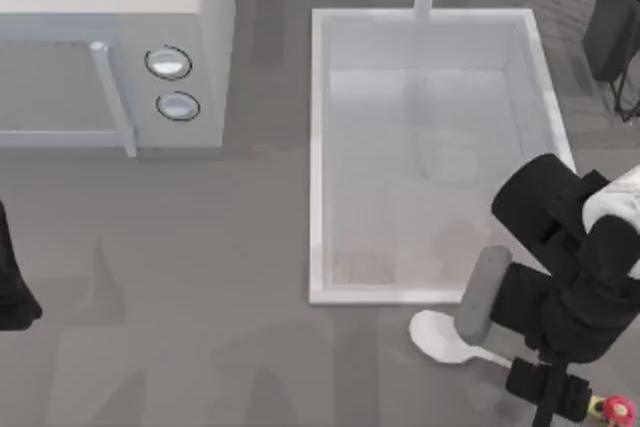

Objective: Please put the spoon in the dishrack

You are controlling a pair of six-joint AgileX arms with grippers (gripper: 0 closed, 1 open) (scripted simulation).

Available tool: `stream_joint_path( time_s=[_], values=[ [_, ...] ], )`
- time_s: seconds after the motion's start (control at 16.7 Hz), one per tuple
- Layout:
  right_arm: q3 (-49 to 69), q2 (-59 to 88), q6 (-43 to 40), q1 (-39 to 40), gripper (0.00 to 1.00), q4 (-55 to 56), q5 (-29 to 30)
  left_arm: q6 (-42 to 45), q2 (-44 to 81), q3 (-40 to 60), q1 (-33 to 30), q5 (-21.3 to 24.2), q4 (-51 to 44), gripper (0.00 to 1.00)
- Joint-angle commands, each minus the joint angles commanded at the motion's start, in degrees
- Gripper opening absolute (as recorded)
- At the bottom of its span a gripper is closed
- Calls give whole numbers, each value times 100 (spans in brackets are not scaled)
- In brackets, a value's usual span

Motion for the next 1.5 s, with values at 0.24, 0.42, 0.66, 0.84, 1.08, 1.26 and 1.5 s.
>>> stream_joint_path(
  time_s=[0.24,0.42,0.66,0.84,1.08,1.26,1.5],
  values=[
    [982,-162,-35,6,0,-1133,-2,0,0,0,0,0,0,100],
    [1899,-370,-51,-10,0,-2431,-3,0,0,0,0,0,0,100],
    [3044,-698,-62,-41,0,-3952,-2,0,0,0,0,0,0,100],
    [3547,-906,-53,-72,0,-4505,-1,0,0,0,0,0,0,100],
    [3613,-940,-51,-77,0,-4571,-1,0,0,0,0,0,0,100],
    [3595,-947,-19,-112,0,-4490,-39,0,0,0,0,0,0,100],
    [3521,-1236,281,-826,0,-3712,-431,0,0,0,0,0,0,100]
  ],
)
